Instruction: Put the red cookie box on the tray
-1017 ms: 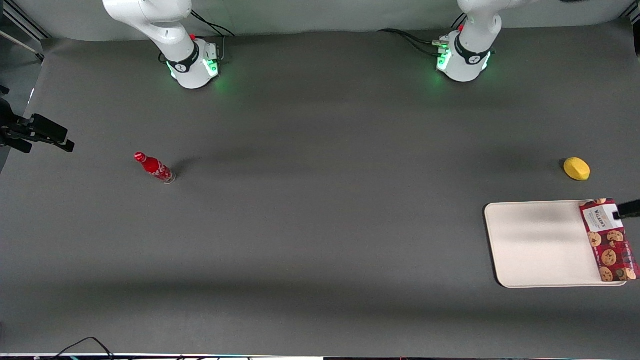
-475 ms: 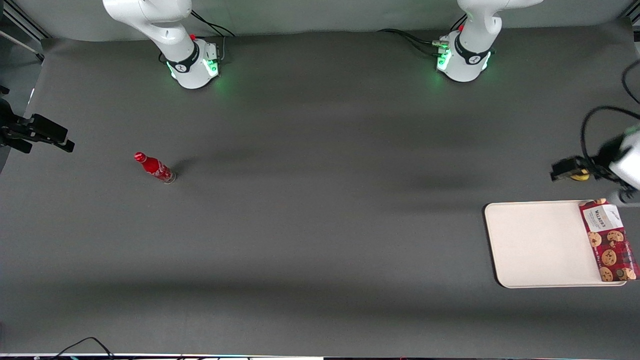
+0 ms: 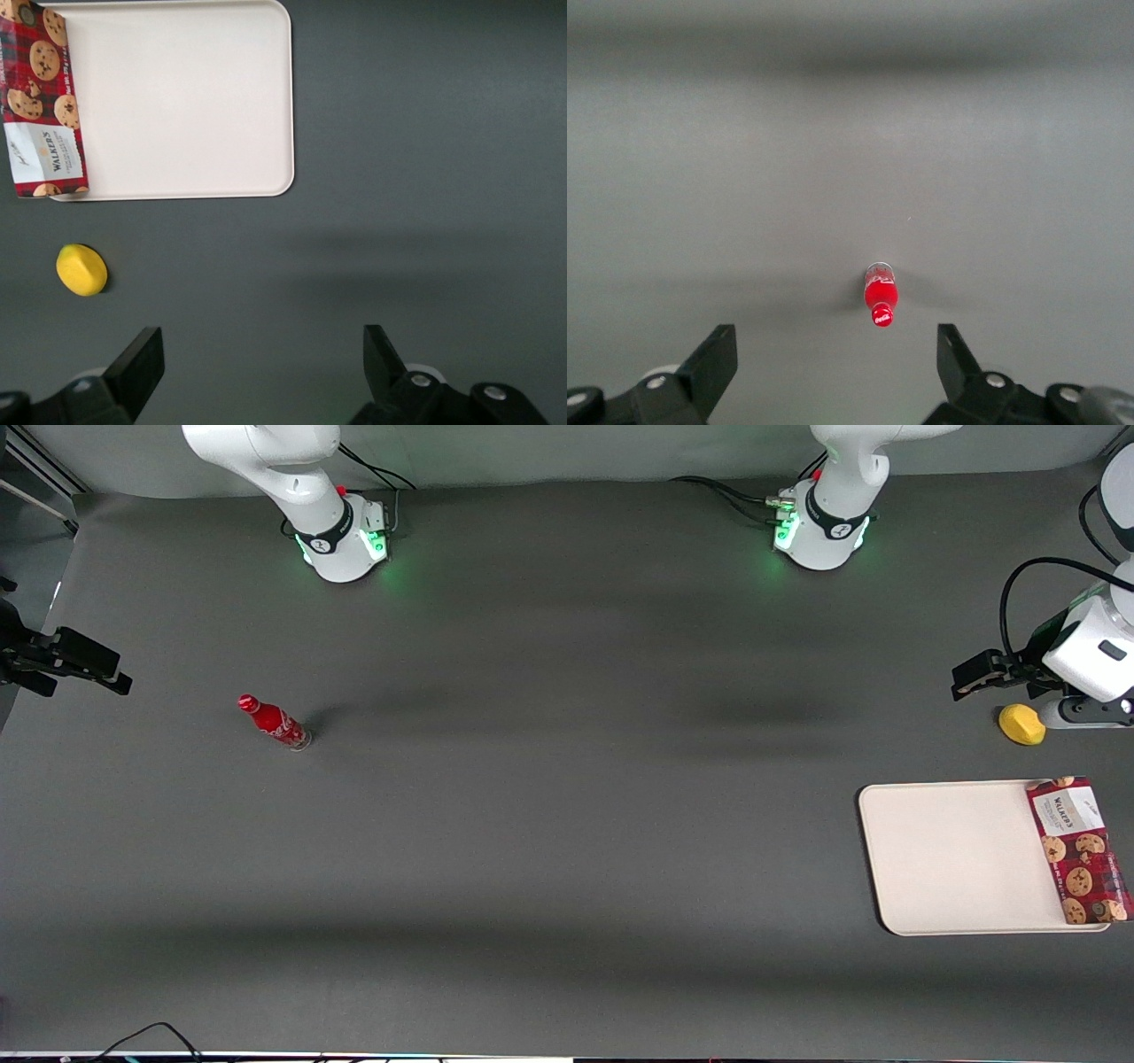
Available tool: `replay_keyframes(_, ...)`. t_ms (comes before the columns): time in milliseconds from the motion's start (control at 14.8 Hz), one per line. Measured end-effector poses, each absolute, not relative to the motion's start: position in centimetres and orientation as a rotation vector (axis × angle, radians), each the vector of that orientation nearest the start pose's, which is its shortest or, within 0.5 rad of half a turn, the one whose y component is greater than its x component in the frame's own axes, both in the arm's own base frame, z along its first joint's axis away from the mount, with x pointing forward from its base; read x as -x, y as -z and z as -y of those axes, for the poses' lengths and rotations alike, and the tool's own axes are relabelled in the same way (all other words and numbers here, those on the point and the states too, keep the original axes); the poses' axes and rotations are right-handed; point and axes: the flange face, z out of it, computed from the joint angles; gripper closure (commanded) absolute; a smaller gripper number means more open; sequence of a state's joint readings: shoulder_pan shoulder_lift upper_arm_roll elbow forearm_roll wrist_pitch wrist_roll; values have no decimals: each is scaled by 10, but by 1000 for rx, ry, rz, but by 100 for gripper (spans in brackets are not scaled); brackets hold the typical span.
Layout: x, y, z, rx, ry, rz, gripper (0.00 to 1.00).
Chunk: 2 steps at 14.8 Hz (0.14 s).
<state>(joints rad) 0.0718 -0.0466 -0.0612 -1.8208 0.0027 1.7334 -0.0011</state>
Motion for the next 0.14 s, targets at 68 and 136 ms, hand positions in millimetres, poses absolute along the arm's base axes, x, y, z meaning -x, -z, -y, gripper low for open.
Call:
replay_keyframes(68, -546, -546, -5, 3136, -56, 17, 0)
replay_keyframes(136, -549, -546, -5, 3136, -50, 16, 0)
